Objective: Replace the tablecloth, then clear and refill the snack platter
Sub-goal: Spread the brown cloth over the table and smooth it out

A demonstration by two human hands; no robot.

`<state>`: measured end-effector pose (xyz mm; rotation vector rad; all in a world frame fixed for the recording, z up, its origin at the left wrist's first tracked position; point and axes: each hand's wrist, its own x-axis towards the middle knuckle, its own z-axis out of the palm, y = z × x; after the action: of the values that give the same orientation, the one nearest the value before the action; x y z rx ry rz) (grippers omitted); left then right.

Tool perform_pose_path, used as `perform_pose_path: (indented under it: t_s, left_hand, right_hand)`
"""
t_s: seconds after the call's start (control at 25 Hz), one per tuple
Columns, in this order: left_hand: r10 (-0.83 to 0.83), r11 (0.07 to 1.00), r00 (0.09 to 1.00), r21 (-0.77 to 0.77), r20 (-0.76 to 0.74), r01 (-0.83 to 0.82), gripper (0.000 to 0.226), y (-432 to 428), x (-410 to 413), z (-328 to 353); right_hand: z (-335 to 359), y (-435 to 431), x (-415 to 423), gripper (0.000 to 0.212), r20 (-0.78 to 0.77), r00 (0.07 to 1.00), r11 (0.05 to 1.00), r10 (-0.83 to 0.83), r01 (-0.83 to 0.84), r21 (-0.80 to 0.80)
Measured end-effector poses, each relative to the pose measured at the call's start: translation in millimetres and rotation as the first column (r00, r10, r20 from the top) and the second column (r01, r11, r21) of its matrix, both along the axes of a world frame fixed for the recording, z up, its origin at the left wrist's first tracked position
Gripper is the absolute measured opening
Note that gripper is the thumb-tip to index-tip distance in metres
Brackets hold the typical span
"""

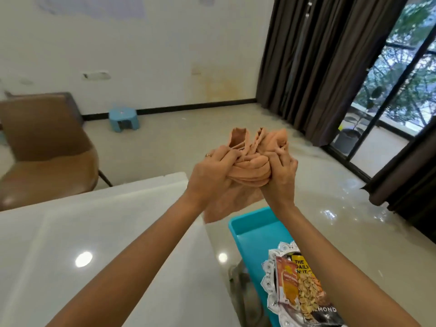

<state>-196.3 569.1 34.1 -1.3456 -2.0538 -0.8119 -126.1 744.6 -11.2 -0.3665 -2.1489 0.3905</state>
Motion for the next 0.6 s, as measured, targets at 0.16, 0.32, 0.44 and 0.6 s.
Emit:
perform_pose_path:
  t_s: [0.16, 0.32, 0.44, 0.6]
  left_hand:
    - [0.15, 0.985, 0.981, 0.066, 0.124, -0.159, 0.024, -136.0, 47.1, 48.3]
    - [0.275, 0.933, 0.817, 0.066, 0.506, -0.355, 0.027, -258.5, 103.0, 32.4]
    - [0.505, 0.826, 0.434, -0.271, 0.746, -0.495, 0.045, -334.7, 136.0, -16.6]
    - [0.8, 0.584, 0.0, -0.778, 0.6, -0.232, 0.1, -412.8, 166.8, -93.0]
  right_hand:
    - [67.2, -124.1, 27.2, 0.02, 0.043, 0.995, 0.99, 0.09, -0.094, 0.103]
    - [94.2, -237.2, 58.2, 0.029, 0.212, 0.947, 0.916, 0.243, -0.296, 0.272]
    - [58.0, -309.4, 68.8, 0.064, 0.541, 0.728, 0.852, 0.421, -0.523, 0.04]
    - [-21.7, -368.0, 109.8, 0.06, 0.681, 0.529, 0.856, 0.507, -0.403, -0.324]
